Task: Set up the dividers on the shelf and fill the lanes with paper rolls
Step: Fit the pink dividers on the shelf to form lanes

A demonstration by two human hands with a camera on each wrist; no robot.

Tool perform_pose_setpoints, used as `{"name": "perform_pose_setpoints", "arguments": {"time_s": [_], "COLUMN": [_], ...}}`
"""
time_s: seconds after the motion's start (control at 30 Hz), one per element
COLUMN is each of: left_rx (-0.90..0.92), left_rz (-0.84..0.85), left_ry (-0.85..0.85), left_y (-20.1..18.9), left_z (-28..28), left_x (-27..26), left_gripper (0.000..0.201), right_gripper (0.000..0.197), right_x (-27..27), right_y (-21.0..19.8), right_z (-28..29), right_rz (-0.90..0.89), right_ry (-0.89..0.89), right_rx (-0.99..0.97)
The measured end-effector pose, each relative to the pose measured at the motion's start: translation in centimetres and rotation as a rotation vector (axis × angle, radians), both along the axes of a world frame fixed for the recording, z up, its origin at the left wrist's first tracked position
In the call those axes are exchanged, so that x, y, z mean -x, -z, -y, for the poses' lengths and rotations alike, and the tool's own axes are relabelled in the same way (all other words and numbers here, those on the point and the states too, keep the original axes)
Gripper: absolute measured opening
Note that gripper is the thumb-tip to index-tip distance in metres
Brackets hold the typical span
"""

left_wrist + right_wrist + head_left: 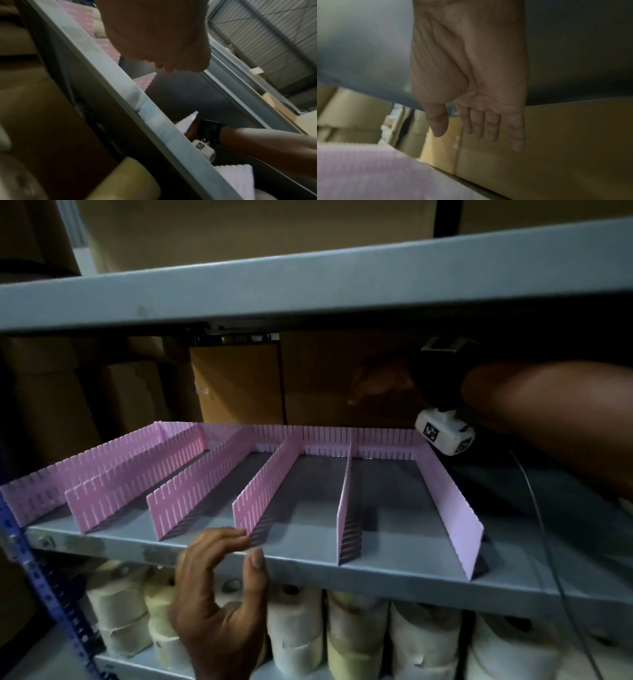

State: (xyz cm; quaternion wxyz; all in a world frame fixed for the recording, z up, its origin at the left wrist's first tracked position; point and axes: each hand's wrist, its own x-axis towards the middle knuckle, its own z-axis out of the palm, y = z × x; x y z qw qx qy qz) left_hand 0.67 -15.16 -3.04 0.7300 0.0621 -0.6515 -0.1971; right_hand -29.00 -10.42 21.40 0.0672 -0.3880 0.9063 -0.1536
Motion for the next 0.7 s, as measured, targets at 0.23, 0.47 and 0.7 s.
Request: {"name": "perform_pose_setpoints", "arguments": {"time_s": [0.23, 0.47, 0.7], "left_rx": [-0.057, 0.116, 0.095], "left_rz": [0.158, 0.199, 0.123], "left_ry": [0.189, 0.029, -0.024], "left_y": [1.1, 3.1, 3.5], "left_z": [-4.5, -3.7, -4.0], "left_x": [3.8, 4.8, 6.0], "left_gripper": [0.016, 0.011, 0.008], "right_gripper": [0.062, 0.067, 0.066], "right_x": [2.6, 3.2, 3.9], "right_y": [3.1, 5.2, 6.2], "right_z": [-1.9, -0.3, 0.3], "right_rz": [-0.149, -0.219, -0.341], "right_ry": [-0.039, -0.119, -0.141], "right_rx": [-0.303, -0.355, -0.388]}}
